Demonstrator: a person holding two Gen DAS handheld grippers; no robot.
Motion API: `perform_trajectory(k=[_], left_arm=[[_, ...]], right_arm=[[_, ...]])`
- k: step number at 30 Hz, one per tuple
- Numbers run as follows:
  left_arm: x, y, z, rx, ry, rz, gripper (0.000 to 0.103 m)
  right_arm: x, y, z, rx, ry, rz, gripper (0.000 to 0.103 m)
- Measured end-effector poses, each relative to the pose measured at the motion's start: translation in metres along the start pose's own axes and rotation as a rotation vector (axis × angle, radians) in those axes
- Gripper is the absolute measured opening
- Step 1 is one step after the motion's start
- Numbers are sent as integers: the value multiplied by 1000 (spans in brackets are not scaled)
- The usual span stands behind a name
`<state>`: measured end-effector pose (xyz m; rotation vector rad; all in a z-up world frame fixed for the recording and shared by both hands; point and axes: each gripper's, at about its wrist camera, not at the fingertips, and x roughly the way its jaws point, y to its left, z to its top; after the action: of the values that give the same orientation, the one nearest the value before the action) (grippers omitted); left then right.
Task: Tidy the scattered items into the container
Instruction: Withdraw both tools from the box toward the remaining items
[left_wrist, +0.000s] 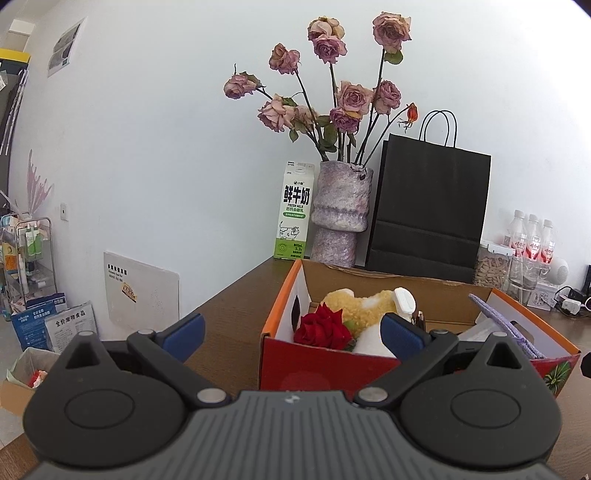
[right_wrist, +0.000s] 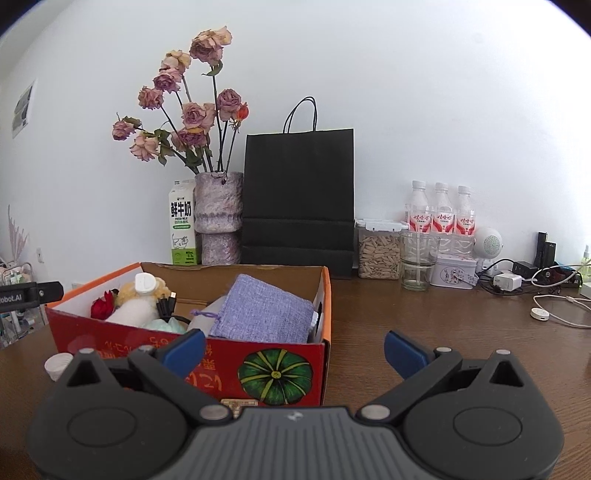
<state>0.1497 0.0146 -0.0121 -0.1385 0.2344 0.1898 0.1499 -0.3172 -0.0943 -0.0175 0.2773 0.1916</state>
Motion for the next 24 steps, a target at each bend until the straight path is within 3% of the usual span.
perform_trajectory(k=[11, 16, 20, 24], left_arm=[[-30, 15, -17, 61, 81, -23, 103], [-49, 24, -24, 58, 104, -76, 103], [-49, 21, -36, 89, 170, -80, 103], [-53, 16, -39, 111, 164, -56, 103]], right_arm=[[-44, -2, -27, -4, 122, 15, 103], [-70, -1, -40, -12, 184, 55, 103], [-81, 6, -47, -17, 231, 102, 103], [-75, 16, -49, -40, 274, 93, 103]])
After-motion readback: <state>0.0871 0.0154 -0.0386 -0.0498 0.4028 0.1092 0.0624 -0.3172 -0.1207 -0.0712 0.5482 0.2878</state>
